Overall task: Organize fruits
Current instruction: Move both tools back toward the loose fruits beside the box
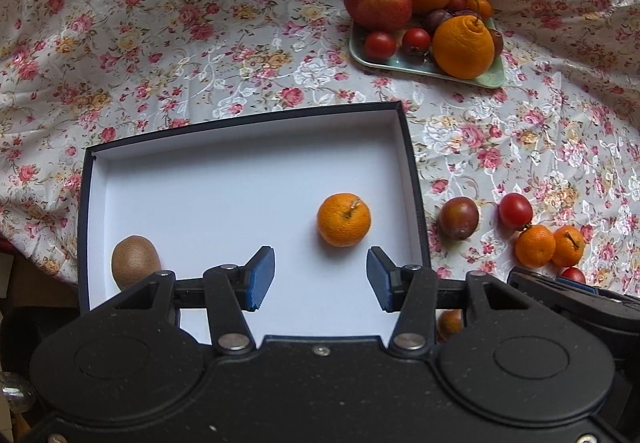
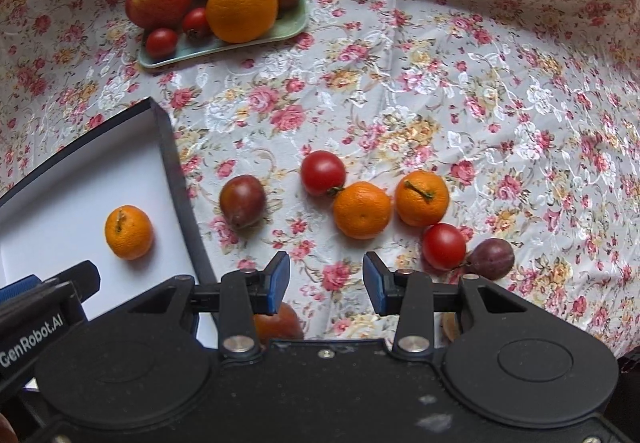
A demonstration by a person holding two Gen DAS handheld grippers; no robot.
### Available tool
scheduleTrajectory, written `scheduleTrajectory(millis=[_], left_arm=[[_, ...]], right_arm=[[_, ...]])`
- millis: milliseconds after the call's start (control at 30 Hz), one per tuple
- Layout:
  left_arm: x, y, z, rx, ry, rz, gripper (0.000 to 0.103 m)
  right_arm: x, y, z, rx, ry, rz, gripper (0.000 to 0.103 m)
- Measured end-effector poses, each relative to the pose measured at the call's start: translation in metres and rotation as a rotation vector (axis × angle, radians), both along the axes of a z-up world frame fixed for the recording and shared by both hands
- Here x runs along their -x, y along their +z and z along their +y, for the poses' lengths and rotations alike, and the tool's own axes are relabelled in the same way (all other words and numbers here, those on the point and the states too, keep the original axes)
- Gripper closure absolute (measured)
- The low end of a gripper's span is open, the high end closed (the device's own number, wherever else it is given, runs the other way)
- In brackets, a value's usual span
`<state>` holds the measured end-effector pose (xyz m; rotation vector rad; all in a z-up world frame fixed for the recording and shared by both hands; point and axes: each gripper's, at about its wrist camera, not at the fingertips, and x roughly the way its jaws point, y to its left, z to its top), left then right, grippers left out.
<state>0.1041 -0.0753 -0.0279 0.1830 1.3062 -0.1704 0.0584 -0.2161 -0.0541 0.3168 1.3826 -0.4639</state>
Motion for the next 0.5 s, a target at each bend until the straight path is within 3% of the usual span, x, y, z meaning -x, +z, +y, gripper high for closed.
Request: scheduleTrajectory(millis=[500], left_arm=[[0.027, -0.009, -0.070, 0.055, -0.171, 0.080, 0.046]], right_arm=[[0.041, 0.000, -0.086, -0.008, -0.179, 0.058, 0.060]])
